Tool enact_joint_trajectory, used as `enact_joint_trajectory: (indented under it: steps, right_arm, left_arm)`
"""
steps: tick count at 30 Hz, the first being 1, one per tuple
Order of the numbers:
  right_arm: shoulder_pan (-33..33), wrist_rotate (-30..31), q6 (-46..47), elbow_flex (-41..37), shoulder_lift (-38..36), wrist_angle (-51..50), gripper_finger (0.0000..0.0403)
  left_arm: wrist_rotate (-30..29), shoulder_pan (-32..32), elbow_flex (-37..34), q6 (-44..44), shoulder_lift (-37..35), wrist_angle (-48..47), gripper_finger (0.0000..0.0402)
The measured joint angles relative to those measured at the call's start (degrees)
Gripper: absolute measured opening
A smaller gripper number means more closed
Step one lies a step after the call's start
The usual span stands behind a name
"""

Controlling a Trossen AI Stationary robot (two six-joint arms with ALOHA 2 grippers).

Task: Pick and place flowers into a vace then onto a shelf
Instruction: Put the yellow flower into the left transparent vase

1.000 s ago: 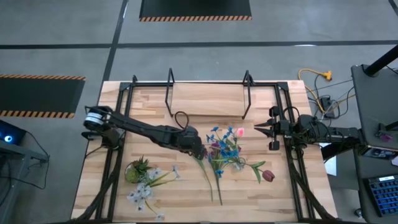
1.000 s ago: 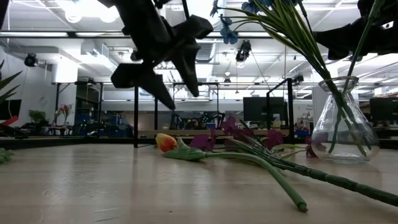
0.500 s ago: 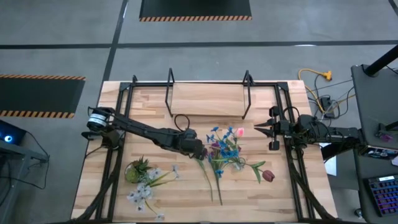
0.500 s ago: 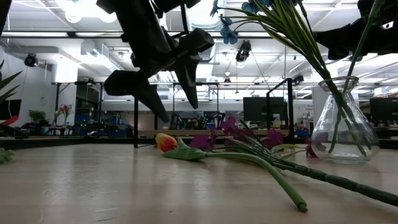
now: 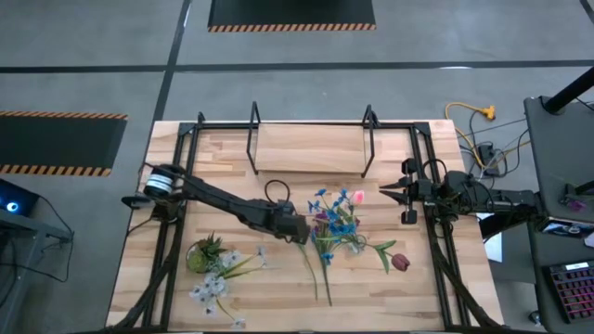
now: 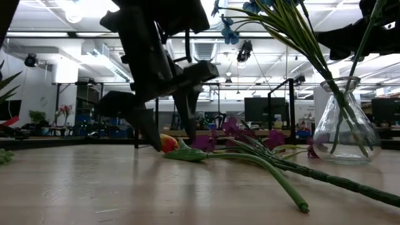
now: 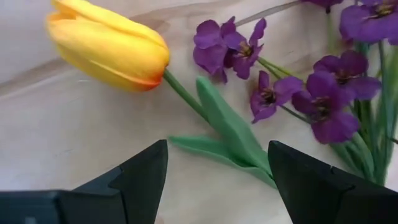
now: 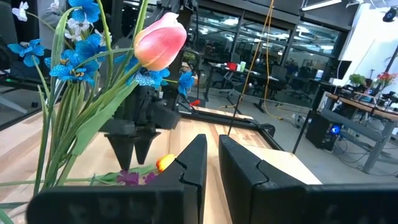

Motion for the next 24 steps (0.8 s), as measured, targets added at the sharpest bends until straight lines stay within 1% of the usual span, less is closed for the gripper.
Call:
enact_joint_trajectory:
  steps: [8,14,24]
  right_arm:
    - [0.0,0.0,-0.2,0.0,0.0,0.0,0.0034]
    - [0.0,0.0,-0.2,0.0,0.0,0.0,0.0034]
    - [0.0,0.0,-0.6,0.0,0.0,0.0,0.0034]
  left_arm:
    - [-0.5,0.1,0.0,-2.4,0.4,1.9,0.026]
    - [-4.8,0.3,-0.4,-3.5,0.4,2.0,0.026]
    - [-4.4,0.5,-4.2,-5.7,0.1,2.9,0.0259]
